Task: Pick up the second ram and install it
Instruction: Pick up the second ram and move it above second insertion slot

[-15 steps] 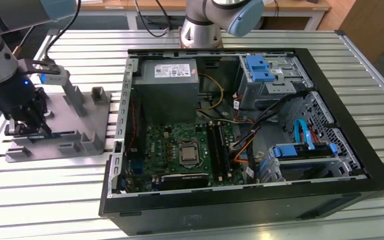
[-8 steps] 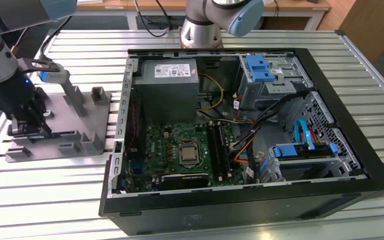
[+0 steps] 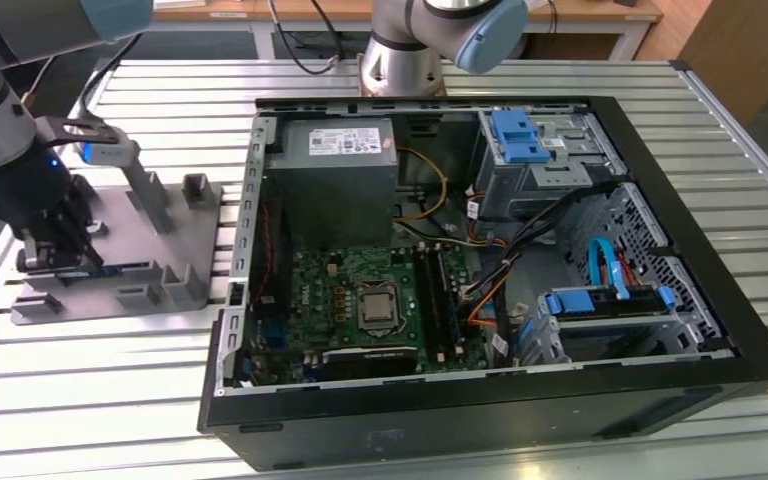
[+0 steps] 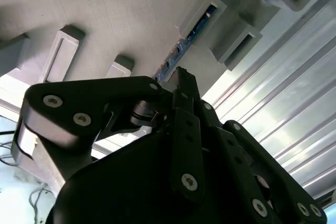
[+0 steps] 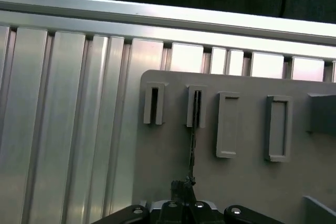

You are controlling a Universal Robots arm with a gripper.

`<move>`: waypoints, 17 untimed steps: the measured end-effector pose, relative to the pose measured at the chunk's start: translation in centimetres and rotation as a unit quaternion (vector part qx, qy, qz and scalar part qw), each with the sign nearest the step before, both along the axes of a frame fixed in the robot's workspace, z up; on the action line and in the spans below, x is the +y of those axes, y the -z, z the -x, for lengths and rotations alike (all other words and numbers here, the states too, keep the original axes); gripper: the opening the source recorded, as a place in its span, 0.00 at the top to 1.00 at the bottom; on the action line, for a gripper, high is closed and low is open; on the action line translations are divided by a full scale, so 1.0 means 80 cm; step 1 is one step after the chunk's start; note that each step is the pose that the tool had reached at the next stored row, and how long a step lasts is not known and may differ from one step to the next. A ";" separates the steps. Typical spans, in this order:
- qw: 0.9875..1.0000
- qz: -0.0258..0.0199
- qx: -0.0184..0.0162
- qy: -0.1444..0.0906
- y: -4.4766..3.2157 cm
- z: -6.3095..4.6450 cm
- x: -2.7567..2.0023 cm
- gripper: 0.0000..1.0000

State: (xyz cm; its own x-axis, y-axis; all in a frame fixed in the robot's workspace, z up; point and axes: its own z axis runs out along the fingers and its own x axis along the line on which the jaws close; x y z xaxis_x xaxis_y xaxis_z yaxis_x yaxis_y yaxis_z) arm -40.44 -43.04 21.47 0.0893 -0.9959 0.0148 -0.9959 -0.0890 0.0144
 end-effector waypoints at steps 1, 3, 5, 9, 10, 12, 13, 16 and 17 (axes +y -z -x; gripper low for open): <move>1.000 0.000 0.000 0.009 0.0004 0.000 0.0000 0.90; 1.000 0.000 0.000 0.023 0.0011 0.001 -0.0001 0.90; 0.999 0.000 0.000 0.035 0.0017 0.002 -0.0001 0.90; 0.999 -0.008 0.000 0.046 0.0019 0.007 -0.0001 0.90; 0.999 -0.009 0.000 0.049 0.0020 0.008 0.0000 0.90; 0.999 -0.012 0.000 0.053 0.0023 0.009 0.0000 0.90; 0.999 -0.012 0.000 0.053 0.0023 0.009 0.0000 0.90; 0.999 -0.012 0.000 0.053 0.0023 0.009 0.0000 0.90; 0.999 -0.012 0.000 0.053 0.0022 0.009 0.0000 0.90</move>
State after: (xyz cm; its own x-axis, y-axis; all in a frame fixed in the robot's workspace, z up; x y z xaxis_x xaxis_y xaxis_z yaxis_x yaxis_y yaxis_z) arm -41.19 -43.05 21.29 -0.0168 -0.9998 -0.0083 -0.9998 0.0167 0.0142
